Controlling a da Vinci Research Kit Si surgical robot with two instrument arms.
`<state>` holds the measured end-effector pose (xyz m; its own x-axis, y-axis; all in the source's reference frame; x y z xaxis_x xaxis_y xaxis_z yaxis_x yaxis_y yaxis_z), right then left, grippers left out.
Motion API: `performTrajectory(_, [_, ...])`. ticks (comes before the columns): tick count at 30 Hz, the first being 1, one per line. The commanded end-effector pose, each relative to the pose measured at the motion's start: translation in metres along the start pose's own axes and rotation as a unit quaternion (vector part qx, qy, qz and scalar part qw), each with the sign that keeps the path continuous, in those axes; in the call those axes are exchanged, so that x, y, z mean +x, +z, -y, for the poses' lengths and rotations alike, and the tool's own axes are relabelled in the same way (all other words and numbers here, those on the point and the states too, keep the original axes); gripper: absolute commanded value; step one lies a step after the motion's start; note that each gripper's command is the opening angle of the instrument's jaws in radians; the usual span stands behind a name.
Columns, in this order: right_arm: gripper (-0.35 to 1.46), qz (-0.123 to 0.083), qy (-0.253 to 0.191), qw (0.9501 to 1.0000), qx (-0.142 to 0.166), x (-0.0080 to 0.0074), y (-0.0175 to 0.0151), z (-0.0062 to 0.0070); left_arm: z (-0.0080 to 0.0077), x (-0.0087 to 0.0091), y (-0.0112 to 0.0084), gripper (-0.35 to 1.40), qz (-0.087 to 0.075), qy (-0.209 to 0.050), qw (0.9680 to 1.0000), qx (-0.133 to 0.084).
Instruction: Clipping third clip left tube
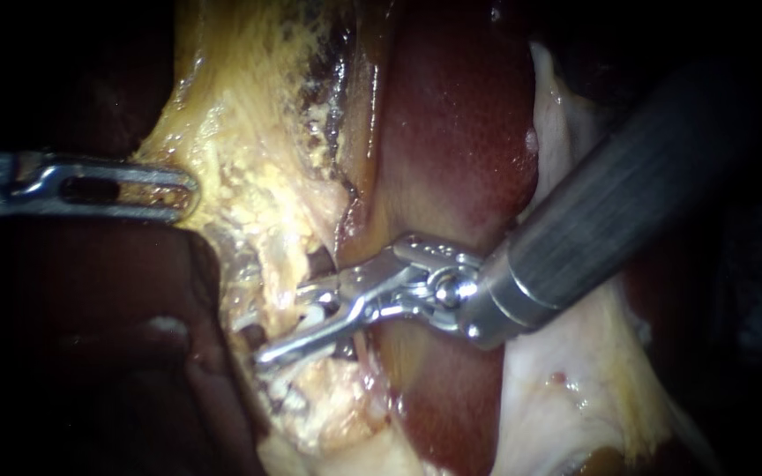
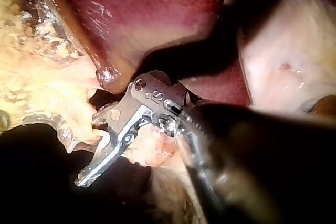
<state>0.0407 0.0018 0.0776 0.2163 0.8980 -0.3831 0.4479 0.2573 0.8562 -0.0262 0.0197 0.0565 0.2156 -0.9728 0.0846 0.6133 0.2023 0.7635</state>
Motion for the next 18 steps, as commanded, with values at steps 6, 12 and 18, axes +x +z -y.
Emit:
performTrajectory(6, [0.52, -0.01, 0.018, 0.9997, -0.016, 0.0017, 0.0, 0.0002, 0.0, 0.0, 0.0002, -0.35, 0.0, 0.0, 1.0, 0.0])
performTrajectory(12, [0.52, -0.013, 0.029, 0.9993, -0.02, 0.0036, -0.0001, 0.0015, 0.0, 0.0, 0.0002, -0.35, 0.0, 0.0, 1.0, 0.0])
performTrajectory(18, [0.5, -0.006, 0.036, 0.9992, -0.014, 0.0038, 0.0002, 0.0018, 0.0, 0.0, 0.0002, -0.35, 0.0, 0.0, 1.0, 0.0])
